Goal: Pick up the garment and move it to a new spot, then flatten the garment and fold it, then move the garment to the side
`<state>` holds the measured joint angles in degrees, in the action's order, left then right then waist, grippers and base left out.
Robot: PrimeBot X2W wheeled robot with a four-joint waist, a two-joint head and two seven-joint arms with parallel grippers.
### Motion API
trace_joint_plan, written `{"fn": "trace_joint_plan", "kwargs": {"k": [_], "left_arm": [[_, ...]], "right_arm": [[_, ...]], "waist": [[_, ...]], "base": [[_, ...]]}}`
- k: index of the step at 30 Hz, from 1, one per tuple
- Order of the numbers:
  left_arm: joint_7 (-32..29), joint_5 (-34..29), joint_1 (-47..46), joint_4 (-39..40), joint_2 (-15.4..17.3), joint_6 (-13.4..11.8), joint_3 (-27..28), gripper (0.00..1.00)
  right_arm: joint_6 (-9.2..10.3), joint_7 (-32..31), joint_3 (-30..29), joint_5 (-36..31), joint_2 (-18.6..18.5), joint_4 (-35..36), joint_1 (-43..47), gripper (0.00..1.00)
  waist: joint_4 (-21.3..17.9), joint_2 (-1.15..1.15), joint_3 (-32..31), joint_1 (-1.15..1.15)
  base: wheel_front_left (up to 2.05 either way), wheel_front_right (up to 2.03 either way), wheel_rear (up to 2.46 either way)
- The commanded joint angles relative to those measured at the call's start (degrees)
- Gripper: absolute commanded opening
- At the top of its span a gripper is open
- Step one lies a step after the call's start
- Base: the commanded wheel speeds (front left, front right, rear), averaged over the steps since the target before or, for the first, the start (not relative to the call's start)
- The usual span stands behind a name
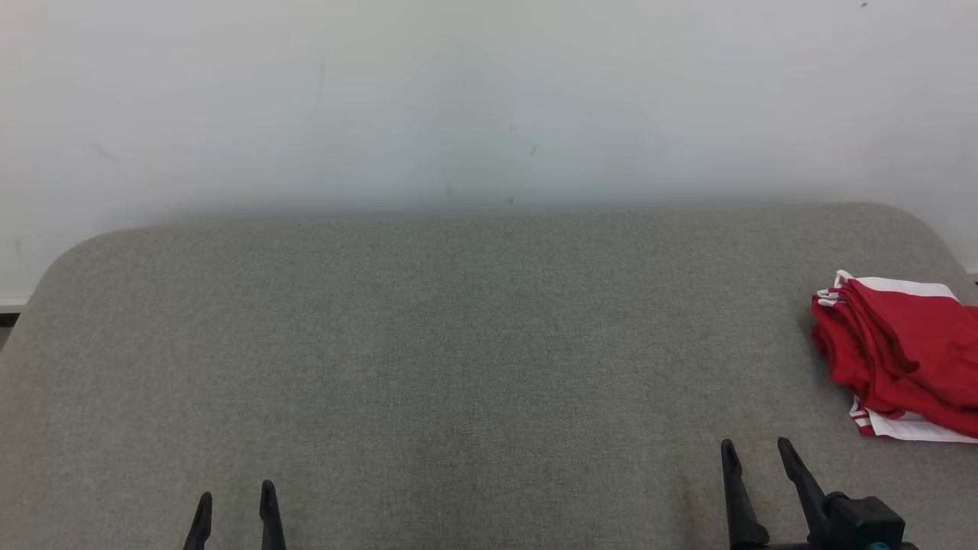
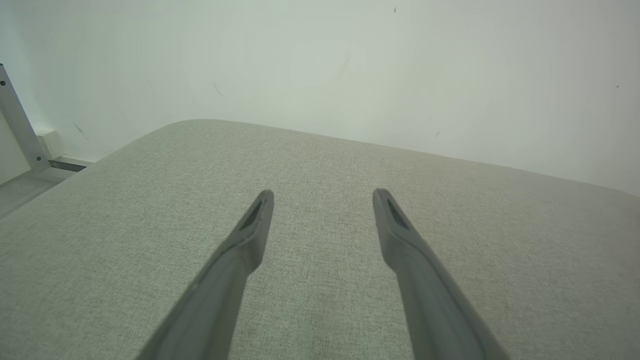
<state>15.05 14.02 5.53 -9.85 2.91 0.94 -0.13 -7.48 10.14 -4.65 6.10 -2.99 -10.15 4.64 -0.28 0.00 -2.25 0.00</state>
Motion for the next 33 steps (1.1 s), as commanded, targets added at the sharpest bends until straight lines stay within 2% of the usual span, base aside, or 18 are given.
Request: {"fn": "trace_joint_plan", "kwargs": {"k": [1,23,24,28,33], "left_arm": [[0.15,-0.37,0.44,-0.08,-0.04,-0.17,0.07,1.00],[0.15,0.79,0.44,-0.70,-0.04,0.54,-0.08,1.00],[0.00,0.33,0.08,-0.60,0.00,0.57,-0.05,0.00],[-0.36,0.58,0.31,-2.44,-0.09,0.60,-0.01,0.00],[-2.00,5.57,-0.72,-3.07,-0.10,0.99,0.67,0.00]], "right_arm": [[-0.02,0.33,-0.10,-0.15,0.24,-0.13,-0.37,1.00],[-0.02,0.82,0.87,0.95,0.24,-0.85,-0.60,1.00],[0.00,0.70,0.86,0.67,0.01,-0.83,-0.23,0.00],[0.00,0.29,0.83,1.12,0.03,-2.77,0.50,0.00],[0.00,-1.13,0.33,6.57,0.04,-3.40,-0.50,0.00]], "waist": [[-0.02,0.00,-0.03,0.00],[-0.47,0.00,-0.19,0.00],[-0.49,0.00,-0.19,0.00],[-0.49,0.00,-0.17,0.00],[-0.46,0.00,-0.08,0.00]], "base": [[0.00,0.00,0.00],[0.00,0.00,0.00],[0.00,0.00,0.00],[0.00,0.00,0.00],[0.00,0.00,0.00]]}}
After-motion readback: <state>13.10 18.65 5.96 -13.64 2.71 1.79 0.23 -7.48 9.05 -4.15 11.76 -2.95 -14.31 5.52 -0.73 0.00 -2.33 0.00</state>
